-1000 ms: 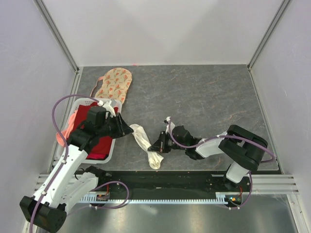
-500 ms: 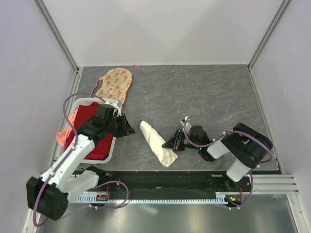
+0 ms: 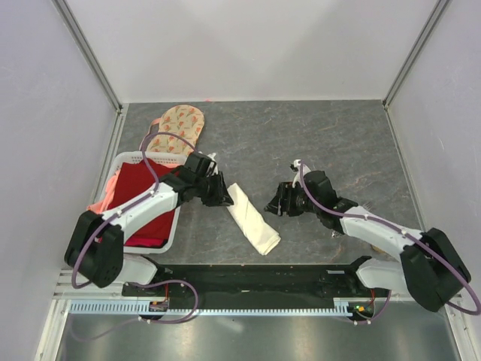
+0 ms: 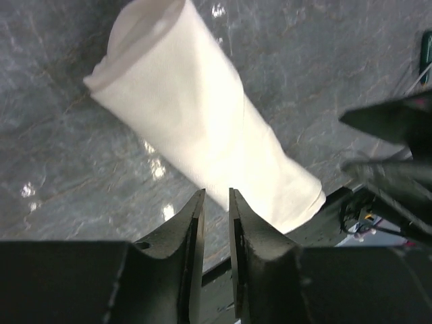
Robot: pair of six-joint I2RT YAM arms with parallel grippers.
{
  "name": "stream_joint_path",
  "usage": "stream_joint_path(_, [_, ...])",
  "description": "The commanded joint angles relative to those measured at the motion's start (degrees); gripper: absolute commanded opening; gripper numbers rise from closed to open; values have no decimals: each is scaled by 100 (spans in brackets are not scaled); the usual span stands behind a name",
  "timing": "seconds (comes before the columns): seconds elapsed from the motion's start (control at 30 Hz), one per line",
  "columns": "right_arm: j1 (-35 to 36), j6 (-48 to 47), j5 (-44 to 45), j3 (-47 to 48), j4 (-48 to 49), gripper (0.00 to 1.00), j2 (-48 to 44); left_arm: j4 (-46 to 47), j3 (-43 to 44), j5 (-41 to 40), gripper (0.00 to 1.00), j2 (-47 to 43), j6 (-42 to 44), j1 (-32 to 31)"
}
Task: Fold the napkin into a case and place the utensils inside
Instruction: Smooth out the smaller rectangle-folded napkin at the center of the board.
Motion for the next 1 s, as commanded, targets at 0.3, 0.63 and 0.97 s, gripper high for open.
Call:
stream_joint_path(0.3, [1563, 920, 775, -868, -186, 38, -630, 972, 978, -75, 25, 1949, -164, 7])
stream_joint_path(0.63, [1694, 464, 1601, -362, -1343, 38, -584, 665, 1487, -357, 24, 2153, 170, 16])
stream_joint_path(0.97, [2431, 1191, 1259, -96, -996, 42, -445, 391, 777, -94, 29, 606, 101, 16])
